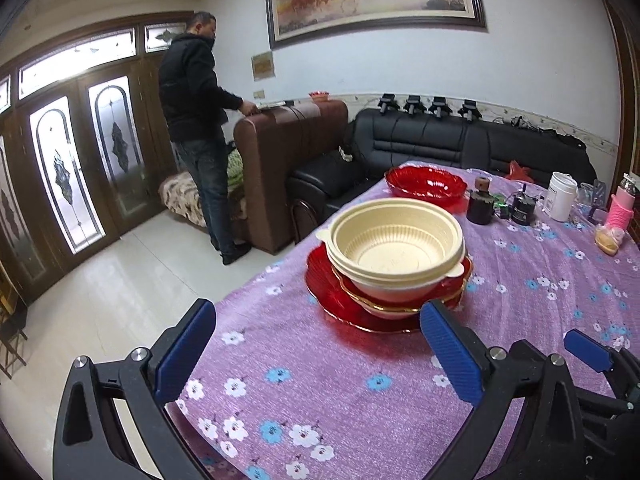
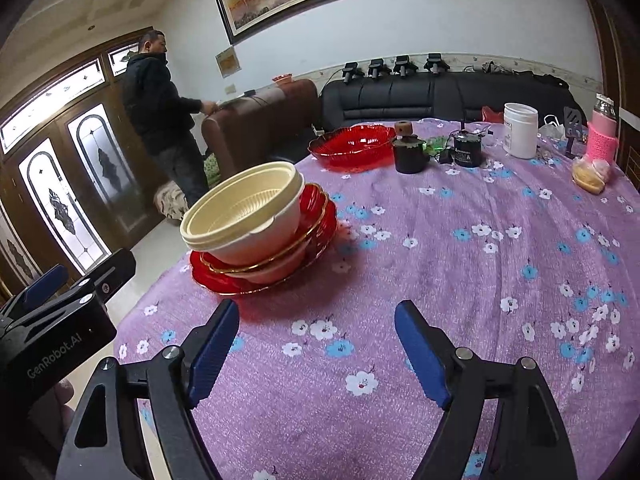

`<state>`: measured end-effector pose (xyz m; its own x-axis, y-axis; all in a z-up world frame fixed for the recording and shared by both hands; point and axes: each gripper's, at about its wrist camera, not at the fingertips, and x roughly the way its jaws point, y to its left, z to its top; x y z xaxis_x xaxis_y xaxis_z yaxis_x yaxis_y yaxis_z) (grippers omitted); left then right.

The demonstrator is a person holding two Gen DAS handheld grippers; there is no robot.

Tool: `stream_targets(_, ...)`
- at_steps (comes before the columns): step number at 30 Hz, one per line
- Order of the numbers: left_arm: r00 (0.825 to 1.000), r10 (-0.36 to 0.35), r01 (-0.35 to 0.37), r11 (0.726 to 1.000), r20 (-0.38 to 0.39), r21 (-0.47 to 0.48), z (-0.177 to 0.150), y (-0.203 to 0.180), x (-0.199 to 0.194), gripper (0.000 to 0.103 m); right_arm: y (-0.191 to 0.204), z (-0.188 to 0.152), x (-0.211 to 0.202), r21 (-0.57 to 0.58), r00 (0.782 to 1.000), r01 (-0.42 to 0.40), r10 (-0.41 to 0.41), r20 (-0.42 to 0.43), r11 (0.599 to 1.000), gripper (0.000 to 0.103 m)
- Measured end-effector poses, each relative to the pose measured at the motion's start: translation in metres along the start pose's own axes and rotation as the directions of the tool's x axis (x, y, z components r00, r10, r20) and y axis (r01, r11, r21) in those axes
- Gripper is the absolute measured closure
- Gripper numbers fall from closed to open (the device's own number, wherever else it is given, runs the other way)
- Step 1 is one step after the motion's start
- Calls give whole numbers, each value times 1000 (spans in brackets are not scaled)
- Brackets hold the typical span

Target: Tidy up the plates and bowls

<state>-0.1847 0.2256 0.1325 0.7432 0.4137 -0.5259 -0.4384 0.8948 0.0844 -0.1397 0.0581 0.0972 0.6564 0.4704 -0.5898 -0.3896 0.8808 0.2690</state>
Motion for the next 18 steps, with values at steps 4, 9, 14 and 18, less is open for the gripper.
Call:
stream_targets(4,999,-23,23,1000,-37,-15,-3,3,7,1,0,-3,1,0,1000,2,-2,-7,1000,19)
stream_targets(9,998,-35,34,999,-60,-22,-5,4,13,1,4,-4,4,-10,1000,5,-5,-16,1000,19)
stream_targets(14,997,-38,36,999,-69,-24,-6,5,17,1,8,-6,8,-19,1000,6,-7,-26,1000,19)
stream_targets(18,996,-43,41,999,-79,-31,-7,6,21,1,10,-6,11,-21,999,9,-9,-36,1000,19)
